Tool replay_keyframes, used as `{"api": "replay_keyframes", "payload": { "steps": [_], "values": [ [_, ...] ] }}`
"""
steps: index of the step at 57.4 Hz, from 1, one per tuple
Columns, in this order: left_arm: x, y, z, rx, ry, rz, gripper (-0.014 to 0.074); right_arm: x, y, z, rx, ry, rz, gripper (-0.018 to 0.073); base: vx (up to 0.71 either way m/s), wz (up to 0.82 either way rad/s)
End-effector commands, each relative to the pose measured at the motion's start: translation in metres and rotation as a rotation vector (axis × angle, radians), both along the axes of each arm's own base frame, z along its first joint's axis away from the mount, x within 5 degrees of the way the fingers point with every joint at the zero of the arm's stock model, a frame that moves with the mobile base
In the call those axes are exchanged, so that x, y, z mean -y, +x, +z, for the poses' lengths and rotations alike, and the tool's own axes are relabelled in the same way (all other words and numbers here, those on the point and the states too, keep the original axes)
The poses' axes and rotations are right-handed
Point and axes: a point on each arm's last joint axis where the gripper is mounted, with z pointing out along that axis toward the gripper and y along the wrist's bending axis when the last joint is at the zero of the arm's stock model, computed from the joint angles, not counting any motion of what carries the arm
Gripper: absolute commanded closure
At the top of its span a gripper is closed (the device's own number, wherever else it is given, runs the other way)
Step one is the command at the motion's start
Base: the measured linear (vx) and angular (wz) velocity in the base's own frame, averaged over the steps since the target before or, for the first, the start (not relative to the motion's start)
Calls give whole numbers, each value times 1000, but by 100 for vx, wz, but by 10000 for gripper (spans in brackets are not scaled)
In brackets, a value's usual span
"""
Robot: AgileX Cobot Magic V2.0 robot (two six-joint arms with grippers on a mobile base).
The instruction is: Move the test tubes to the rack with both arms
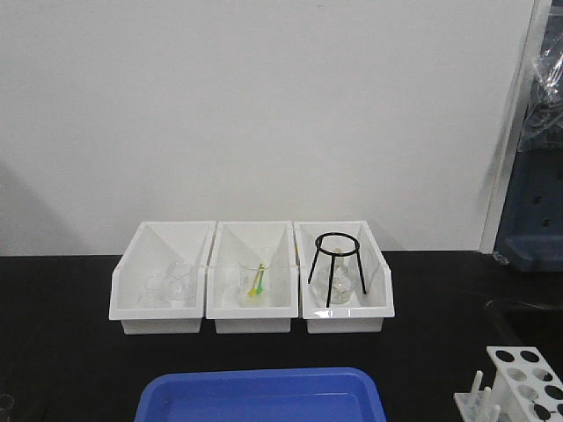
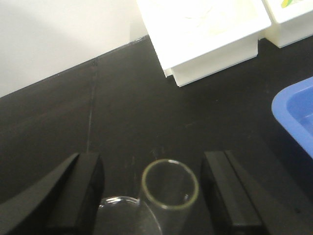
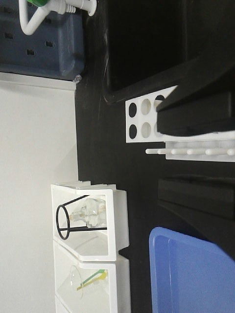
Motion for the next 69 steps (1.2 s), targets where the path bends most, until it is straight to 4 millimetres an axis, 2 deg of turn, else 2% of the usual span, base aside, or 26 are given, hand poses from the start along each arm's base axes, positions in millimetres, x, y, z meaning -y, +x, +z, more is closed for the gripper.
{"api": "replay_keyframes", "payload": {
  "steps": [1, 11, 25, 47, 60, 69],
  "values": [
    [1, 6, 18, 128, -13, 6, 45, 0, 3, 17, 99, -21, 2, 251, 0, 0],
    [1, 6, 18, 127, -14, 8, 45, 0, 3, 17, 99, -21, 2, 251, 0, 0],
    [1, 6, 19, 132, -15, 8, 99, 0, 3, 17, 99, -21, 2, 251, 0, 0],
    [1, 6, 19, 132, -15, 9, 279, 0, 3, 17, 99, -21, 2, 251, 0, 0],
    [0, 6, 19, 132, -25, 14, 440, 0, 3, 18, 111, -17, 2, 251, 0, 0],
    [-2, 5, 22, 141, -92, 53, 484, 0, 3, 18, 112, -17, 2, 251, 0, 0]
  ]
}}
